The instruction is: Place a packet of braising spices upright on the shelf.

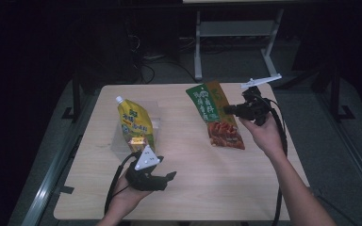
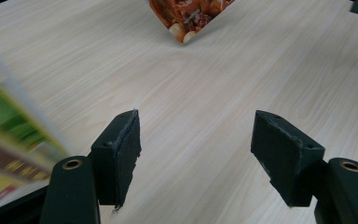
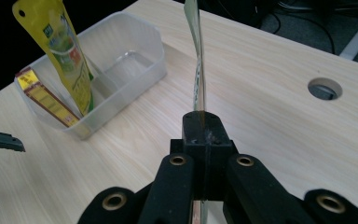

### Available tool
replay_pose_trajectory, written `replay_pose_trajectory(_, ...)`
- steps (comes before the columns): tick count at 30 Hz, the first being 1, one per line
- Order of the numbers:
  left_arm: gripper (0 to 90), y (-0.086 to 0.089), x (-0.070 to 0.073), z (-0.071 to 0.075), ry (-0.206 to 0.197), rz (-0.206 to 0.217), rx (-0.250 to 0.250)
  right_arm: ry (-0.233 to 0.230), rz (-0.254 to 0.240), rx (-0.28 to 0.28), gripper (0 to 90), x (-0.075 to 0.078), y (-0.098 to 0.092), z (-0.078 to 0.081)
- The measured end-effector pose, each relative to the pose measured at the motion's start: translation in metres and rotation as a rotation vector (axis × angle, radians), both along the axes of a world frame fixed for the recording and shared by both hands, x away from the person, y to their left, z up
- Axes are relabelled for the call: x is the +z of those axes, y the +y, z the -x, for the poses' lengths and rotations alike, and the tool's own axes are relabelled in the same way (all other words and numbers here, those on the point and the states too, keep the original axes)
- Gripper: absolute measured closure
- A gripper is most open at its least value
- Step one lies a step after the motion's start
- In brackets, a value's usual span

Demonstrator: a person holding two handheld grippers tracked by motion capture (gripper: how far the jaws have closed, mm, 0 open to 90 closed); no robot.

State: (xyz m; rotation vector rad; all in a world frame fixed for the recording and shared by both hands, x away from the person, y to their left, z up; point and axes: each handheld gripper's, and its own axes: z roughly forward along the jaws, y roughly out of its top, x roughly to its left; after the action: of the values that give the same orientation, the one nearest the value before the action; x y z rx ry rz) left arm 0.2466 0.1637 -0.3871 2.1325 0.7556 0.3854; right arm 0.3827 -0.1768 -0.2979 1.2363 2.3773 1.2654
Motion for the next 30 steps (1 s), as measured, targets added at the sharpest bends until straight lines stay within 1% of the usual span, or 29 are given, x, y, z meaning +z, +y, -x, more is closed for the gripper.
replay_pose_trajectory(1,32.5,0.003,0.001,0.001,0.002,0.003,0.004,-0.005,0.001,0.009,90.0,0.0,0.002,-0.002)
replay_pose_trajectory(2,32.5,0.006,0.002,0.002,-0.003,0.008,0.012,0.001,0.0,0.006,90.0,0.001,0.005,-0.003)
replay_pose_trajectory(3,32.6,0.009,0.004,0.003,-0.006,0.003,0.015,-0.004,-0.003,0.01,90.0,0.002,0.008,-0.004)
replay_pose_trajectory(5,32.7,0.015,0.007,0.004,-0.01,0.012,0.031,-0.008,-0.01,0.02,90.0,0.004,0.012,-0.006)
replay_pose_trajectory(6,32.6,0.019,0.008,0.004,-0.015,0.007,0.036,-0.012,-0.012,0.018,90.0,0.005,0.014,-0.007)
replay_pose_trajectory(9,32.8,0.031,0.011,0.005,-0.024,0.01,0.059,-0.015,-0.009,0.027,90.0,0.008,0.019,-0.01)
replay_pose_trajectory(11,32.9,0.039,0.012,0.005,-0.023,0.019,0.077,-0.015,-0.012,0.027,90.0,0.011,0.023,-0.012)
replay_pose_trajectory(14,33.0,0.051,0.014,0.006,-0.021,0.014,0.101,-0.023,-0.004,0.032,90.0,0.015,0.027,-0.014)
replay_pose_trajectory(15,33.0,0.055,0.014,0.006,-0.023,0.009,0.111,-0.023,-0.009,0.031,90.0,0.016,0.03,-0.014)
replay_pose_trajectory(17,33.0,0.062,0.015,0.006,-0.024,0.014,0.13,-0.029,-0.004,0.035,90.0,0.019,0.033,-0.016)
replay_pose_trajectory(19,33.0,0.069,0.015,0.006,-0.03,0.019,0.153,-0.035,-0.002,0.043,90.0,0.021,0.037,-0.017)
replay_pose_trajectory(20,33.1,0.073,0.016,0.006,-0.031,0.013,0.162,-0.034,-0.003,0.04,90.0,0.022,0.039,-0.018)
replay_pose_trajectory(21,33.0,0.076,0.017,0.006,-0.033,0.022,0.175,-0.038,-0.002,0.044,90.0,0.023,0.04,-0.019)
replay_pose_trajectory(23,33.1,0.083,0.018,0.005,-0.04,0.02,0.193,-0.04,-0.005,0.048,90.0,0.025,0.043,-0.02)
replay_pose_trajectory(24,33.1,0.086,0.018,0.004,-0.045,0.016,0.198,-0.048,-0.004,0.053,90.0,0.026,0.044,-0.022)
replay_pose_trajectory(25,33.1,0.09,0.019,0.004,-0.046,0.01,0.208,-0.045,-0.004,0.053,90.0,0.027,0.046,-0.022)
replay_pose_trajectory(26,33.1,0.092,0.019,0.003,-0.05,0.023,0.222,-0.048,-0.006,0.055,90.0,0.028,0.047,-0.023)
replay_pose_trajectory(27,33.0,0.096,0.02,0.002,-0.05,0.017,0.225,-0.047,-0.01,0.054,90.0,0.029,0.049,-0.024)
replay_pose_trajectory(28,32.9,0.098,0.02,0.002,-0.052,0.023,0.237,-0.048,-0.011,0.057,90.0,0.03,0.051,-0.025)
replay_pose_trajectory(30,32.6,0.102,0.02,0.001,-0.054,0.013,0.251,-0.052,-0.017,0.058,90.0,0.032,0.055,-0.026)
